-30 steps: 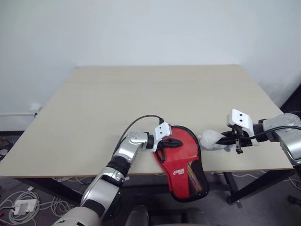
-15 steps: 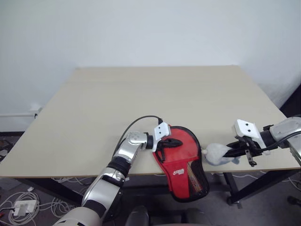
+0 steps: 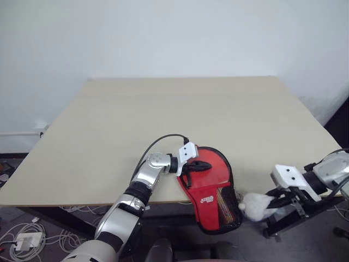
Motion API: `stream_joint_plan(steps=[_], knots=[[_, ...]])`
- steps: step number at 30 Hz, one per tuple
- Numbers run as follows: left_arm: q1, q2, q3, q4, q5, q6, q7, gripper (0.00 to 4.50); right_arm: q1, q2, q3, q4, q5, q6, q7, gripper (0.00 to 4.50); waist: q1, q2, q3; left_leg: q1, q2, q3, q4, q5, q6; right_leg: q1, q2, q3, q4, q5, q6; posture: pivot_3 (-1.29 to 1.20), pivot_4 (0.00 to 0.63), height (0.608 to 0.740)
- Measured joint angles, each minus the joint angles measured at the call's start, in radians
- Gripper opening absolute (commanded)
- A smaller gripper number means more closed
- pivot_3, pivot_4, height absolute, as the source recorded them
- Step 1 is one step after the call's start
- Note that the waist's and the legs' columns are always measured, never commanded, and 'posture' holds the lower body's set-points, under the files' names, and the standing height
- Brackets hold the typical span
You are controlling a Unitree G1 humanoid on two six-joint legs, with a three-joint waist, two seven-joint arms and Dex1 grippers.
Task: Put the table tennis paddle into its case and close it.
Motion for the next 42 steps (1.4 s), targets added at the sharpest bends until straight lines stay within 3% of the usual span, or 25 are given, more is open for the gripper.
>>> stream_joint_plan(steps=[15, 26, 35, 42], knots=[[-0.009, 0.003, 0.0, 0.012, 0.002, 0.0, -0.01, 0.0, 0.212, -0.061, -0.083, -0.241, 0.088, 0.023, -0.019, 0.15, 0.0, -0.001, 0.0, 0.001, 0.0, 0.0, 0.0, -0.001, -0.001, 0.0, 0.0, 0.0, 0.0, 0.0, 0.0, 0.0, 0.0, 0.684], [-0.025, 0.003, 0.002, 0.033, 0.004, 0.0, -0.011, 0.0, 0.18, -0.013, -0.098, -0.413, 0.255, 0.226, -0.159, 0.15, 0.001, -0.003, 0.001, 0.001, 0.0, 0.0, 0.0, -0.001, -0.001, 0.0, 0.0, 0.0, -0.001, -0.001, 0.0, 0.0, 0.0, 0.684], [-0.033, 0.005, 0.003, 0.05, 0.005, -0.006, -0.011, 0.0, 0.141, -0.013, -0.081, -0.372, 0.253, 0.236, -0.166, 3.21, 0.0, -0.004, 0.001, 0.002, 0.0, 0.0, 0.0, -0.001, -0.001, 0.0, 0.0, 0.0, -0.001, -0.001, 0.0, 0.0, 0.0, 0.684], [-0.033, 0.016, 0.017, 0.045, 0.003, -0.005, -0.01, 0.0, -0.075, 0.017, -0.061, -0.154, 0.202, 0.189, -0.149, 3.21, -0.002, -0.004, 0.001, 0.002, 0.001, 0.0, -0.001, -0.001, -0.001, -0.001, 0.0, 0.0, -0.001, 0.0, 0.0, 0.0, 0.0, 0.684]])
